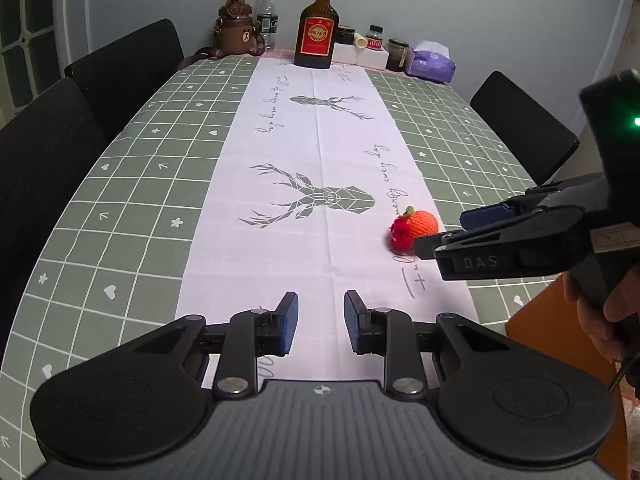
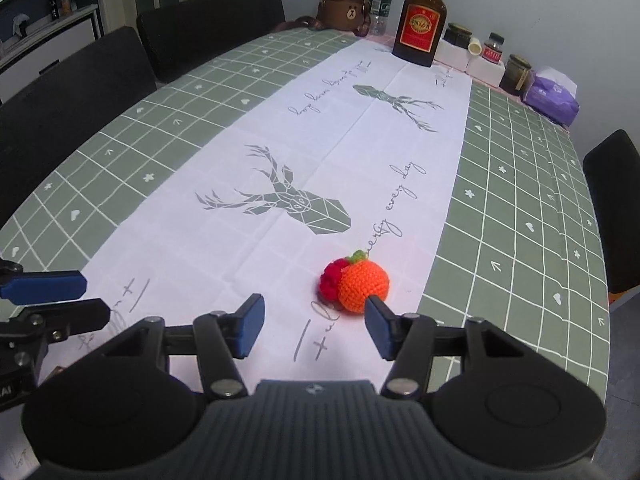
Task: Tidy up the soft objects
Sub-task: 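Move the right gripper back to the crocheted orange fruit, then grasp the crocheted orange fruit with the right gripper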
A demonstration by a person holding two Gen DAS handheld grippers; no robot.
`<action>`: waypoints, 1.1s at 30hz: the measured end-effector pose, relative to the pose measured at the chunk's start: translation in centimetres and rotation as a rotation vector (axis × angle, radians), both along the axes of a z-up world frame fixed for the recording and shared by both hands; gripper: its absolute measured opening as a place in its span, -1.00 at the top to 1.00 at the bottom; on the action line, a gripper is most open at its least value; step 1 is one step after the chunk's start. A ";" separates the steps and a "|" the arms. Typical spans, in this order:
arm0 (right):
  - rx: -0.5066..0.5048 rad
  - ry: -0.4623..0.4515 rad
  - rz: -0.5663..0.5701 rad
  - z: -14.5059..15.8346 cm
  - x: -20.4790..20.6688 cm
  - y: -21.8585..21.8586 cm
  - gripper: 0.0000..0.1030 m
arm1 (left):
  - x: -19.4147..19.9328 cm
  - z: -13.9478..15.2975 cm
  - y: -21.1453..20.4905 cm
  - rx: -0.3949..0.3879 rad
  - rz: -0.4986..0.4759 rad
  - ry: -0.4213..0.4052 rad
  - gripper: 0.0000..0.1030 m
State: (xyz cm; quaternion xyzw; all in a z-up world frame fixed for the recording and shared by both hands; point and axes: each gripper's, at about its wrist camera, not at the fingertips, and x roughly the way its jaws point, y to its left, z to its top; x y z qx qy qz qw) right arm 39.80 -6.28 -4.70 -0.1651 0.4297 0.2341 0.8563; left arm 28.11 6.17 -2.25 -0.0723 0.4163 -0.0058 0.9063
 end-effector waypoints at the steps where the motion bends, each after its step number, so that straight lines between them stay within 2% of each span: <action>1: -0.011 0.001 -0.005 -0.4 0.5 0.1 -0.08 | 0.3 -0.1 -0.1 0.005 0.001 0.006 0.39; 9: -0.052 0.063 -0.057 -2.5 4.2 0.5 -0.07 | 2.5 -0.7 -0.9 0.064 -0.011 0.057 0.39; 18: -0.067 0.109 -0.117 -4.4 6.8 0.9 -0.04 | 2.3 0.2 -0.8 0.081 -0.002 0.047 0.37; 24: -0.065 0.092 -0.111 -4.4 6.3 0.7 0.05 | 1.7 0.6 -0.7 0.067 0.013 0.038 0.37; 25: -0.063 0.089 -0.111 -4.3 6.1 0.6 0.22 | 1.6 0.6 -0.8 0.068 0.009 0.036 0.37; 27: -0.052 0.072 -0.114 -3.6 5.4 0.4 0.39 | 1.2 1.0 -1.1 0.071 0.000 0.027 0.37; 30: -0.019 0.088 -0.089 -2.2 3.9 0.2 0.40 | 0.5 1.4 -1.6 0.072 -0.013 0.010 0.37; 33: -0.017 0.058 -0.068 -0.9 1.9 0.0 0.41 | -0.3 1.9 -2.0 0.068 -0.018 -0.003 0.37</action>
